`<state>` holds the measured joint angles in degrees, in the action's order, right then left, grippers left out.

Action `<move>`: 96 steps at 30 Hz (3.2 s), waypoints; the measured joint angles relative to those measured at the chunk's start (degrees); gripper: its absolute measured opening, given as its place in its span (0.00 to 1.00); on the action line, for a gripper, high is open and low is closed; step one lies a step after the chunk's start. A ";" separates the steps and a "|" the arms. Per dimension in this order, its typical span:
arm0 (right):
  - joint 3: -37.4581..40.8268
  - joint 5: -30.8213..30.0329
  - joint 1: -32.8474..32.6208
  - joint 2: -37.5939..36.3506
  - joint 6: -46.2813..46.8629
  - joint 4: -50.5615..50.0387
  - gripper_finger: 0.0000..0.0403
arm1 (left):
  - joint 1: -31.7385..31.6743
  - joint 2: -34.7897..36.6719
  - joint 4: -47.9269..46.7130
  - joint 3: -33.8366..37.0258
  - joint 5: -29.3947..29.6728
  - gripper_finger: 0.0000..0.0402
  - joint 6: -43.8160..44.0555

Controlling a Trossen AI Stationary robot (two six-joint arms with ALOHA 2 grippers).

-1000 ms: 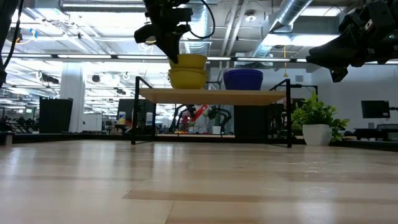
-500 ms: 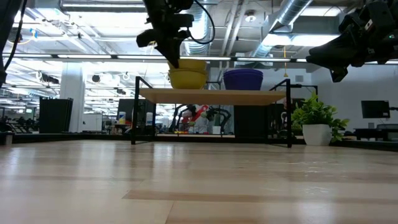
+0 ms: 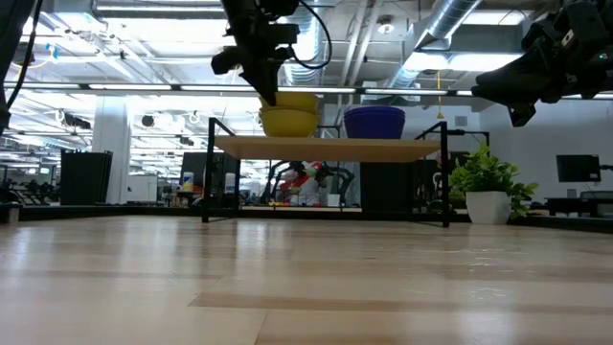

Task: Pick & Place Mini bowls
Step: Stack the white patterned bowl on the white patterned bowl on the shelf

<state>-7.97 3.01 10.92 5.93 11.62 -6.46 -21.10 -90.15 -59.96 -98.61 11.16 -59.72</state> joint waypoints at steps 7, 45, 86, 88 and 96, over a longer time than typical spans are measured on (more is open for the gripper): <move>0.00 0.00 0.00 0.00 0.00 0.01 0.24 | 0.00 0.00 0.00 0.00 0.97 0.02 0.00; 0.00 0.00 0.00 0.00 0.00 0.02 0.24 | 0.02 -0.04 1.22 0.00 -0.26 0.11 0.20; 0.01 0.02 0.00 0.00 0.00 0.02 0.24 | 0.55 3.09 2.81 0.00 2.77 0.33 1.73; 0.00 0.02 0.00 0.00 0.00 0.02 0.24 | 0.54 3.77 3.33 0.00 2.79 0.33 1.73; 0.00 0.02 0.00 0.00 0.13 0.02 0.24 | 0.54 4.10 4.98 0.00 1.84 0.32 3.72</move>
<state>-7.97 3.03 10.92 5.93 11.75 -6.44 -20.57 -86.05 -54.98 -98.61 13.00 -56.00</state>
